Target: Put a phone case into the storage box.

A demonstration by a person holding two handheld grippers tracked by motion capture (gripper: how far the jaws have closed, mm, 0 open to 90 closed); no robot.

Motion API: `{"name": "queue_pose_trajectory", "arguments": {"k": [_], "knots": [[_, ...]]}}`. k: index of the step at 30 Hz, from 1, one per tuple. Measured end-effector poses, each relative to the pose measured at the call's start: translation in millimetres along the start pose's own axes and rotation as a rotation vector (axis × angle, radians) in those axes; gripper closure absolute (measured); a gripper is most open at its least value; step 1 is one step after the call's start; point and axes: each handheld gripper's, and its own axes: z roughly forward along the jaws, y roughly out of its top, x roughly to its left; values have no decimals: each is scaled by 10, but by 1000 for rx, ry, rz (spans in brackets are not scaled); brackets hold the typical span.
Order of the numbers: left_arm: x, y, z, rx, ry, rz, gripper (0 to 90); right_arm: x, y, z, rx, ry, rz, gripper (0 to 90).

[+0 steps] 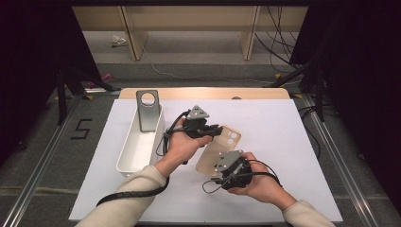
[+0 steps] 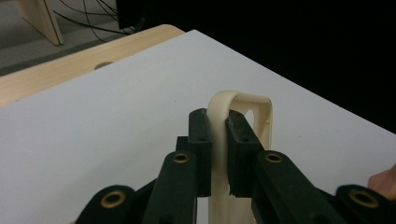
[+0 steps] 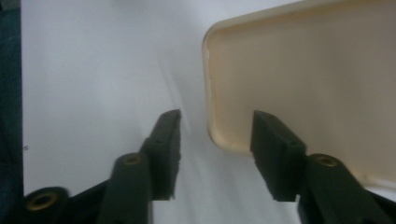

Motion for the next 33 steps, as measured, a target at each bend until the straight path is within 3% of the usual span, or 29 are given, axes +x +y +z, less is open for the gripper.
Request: {"name": "queue_pose_trajectory", "arguments": {"k": [4,8,13,18,33], "knots": [[49,-1,-55,-34,36,10,818,-51,-23,-40,-27,-28,67,387],[127,-20,-136,-74,76,2,818,-128,-76,-53,-67,-14,126,301],[215,-49,-233,-94,96,3,818,-170,-139,-80,-117,-38,163,218],[286,-49,-337,-117,97,-5,818,-220,-207,-115,-127,-62,183,234],[466,-90,-571,-183,136,11,817,-363,-381,-220,-198,-122,336,217]]}}
